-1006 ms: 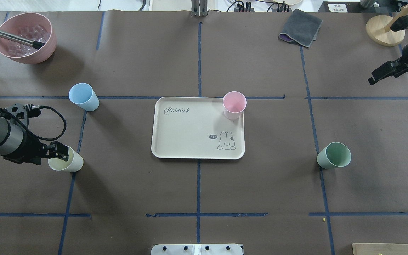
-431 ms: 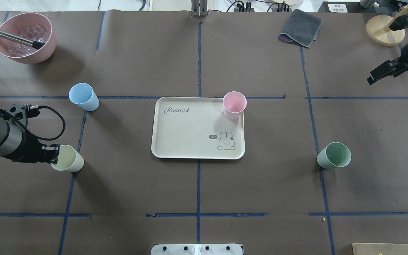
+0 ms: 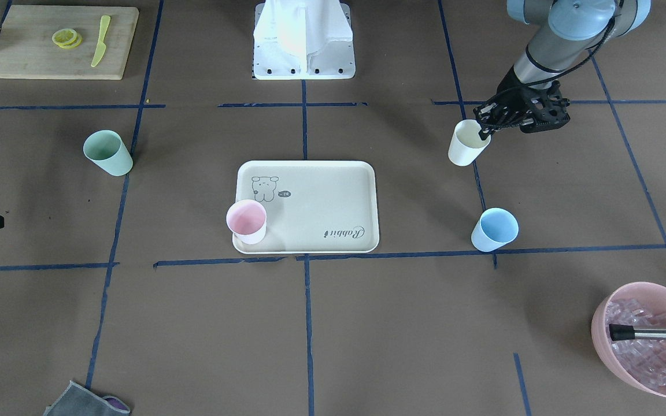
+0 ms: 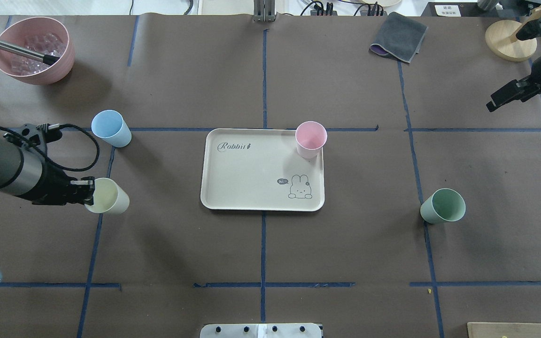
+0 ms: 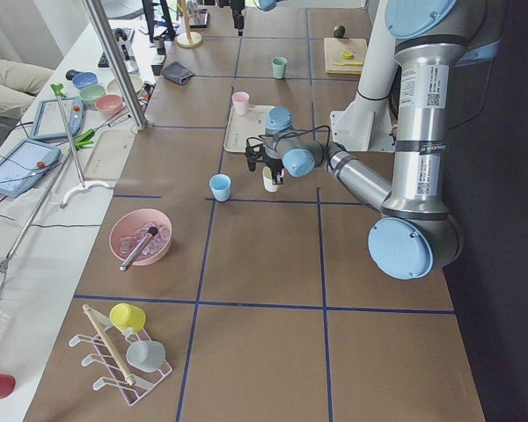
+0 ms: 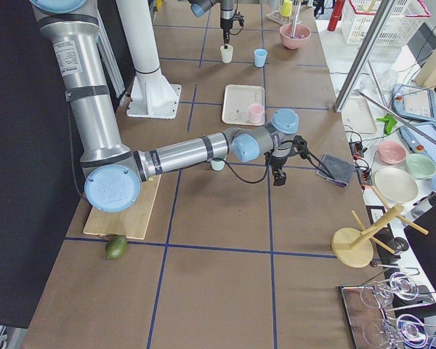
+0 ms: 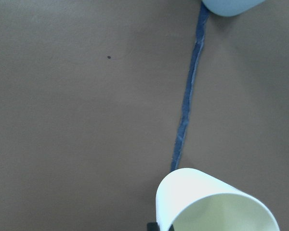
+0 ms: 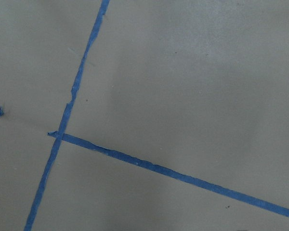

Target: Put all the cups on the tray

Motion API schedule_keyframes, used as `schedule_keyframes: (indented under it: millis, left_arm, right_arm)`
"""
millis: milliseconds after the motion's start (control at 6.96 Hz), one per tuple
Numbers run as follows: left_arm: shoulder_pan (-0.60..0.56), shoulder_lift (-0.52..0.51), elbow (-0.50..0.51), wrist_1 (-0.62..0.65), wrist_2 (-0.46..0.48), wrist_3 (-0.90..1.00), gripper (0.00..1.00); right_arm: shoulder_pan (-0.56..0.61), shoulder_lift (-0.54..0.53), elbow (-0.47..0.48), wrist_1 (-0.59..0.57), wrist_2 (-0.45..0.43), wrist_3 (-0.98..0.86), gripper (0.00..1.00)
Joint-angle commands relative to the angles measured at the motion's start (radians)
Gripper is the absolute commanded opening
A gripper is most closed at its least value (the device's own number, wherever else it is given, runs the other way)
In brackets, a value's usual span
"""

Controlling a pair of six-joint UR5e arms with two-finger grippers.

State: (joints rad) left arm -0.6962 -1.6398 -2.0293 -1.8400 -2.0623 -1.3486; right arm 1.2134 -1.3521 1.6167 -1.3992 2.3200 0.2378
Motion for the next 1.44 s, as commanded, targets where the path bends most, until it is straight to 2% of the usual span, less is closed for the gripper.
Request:
schedule_keyframes:
  millis: [0, 144, 431, 575, 862, 1006, 1150, 1293]
  left_arm:
    - [0.090, -0.307, 0.009, 0.301, 0.061, -0.157, 0.00]
    - [0.143, -0.392, 0.047, 0.321, 0.152, -0.244, 0.00]
    - [0.170, -0.501, 0.156, 0.314, 0.159, -0.367, 0.00]
    - [0.181, -0.531, 0.203, 0.291, 0.198, -0.391, 0.00]
    - [0.181, -0.529, 0.270, 0.245, 0.211, -0.393, 0.00]
    - [0.182, -0.529, 0.287, 0.243, 0.211, -0.391, 0.06]
    - [0.182, -0.531, 0.285, 0.243, 0.209, -0.385, 0.28]
    - [0.182, -0.528, 0.273, 0.246, 0.211, -0.365, 0.99]
  right_arm:
    - [0.000, -0.002, 0.000, 0.002, -0.002, 0.002, 0.99]
    - [0.000, -0.002, 0.000, 0.002, -0.002, 0.002, 0.99]
    - [-0.003, -0.005, -0.003, 0.002, -0.002, 0.002, 0.99]
    - [-0.003, -0.007, -0.003, 0.003, -0.002, 0.002, 0.99]
    - [-0.003, -0.010, 0.000, 0.003, -0.004, 0.002, 0.99]
    - [-0.002, -0.016, 0.002, 0.005, -0.004, 0.002, 0.99]
    - [-0.002, -0.016, 0.002, 0.005, -0.002, 0.002, 0.99]
    - [-0.002, -0.016, 0.002, 0.005, -0.002, 0.002, 0.99]
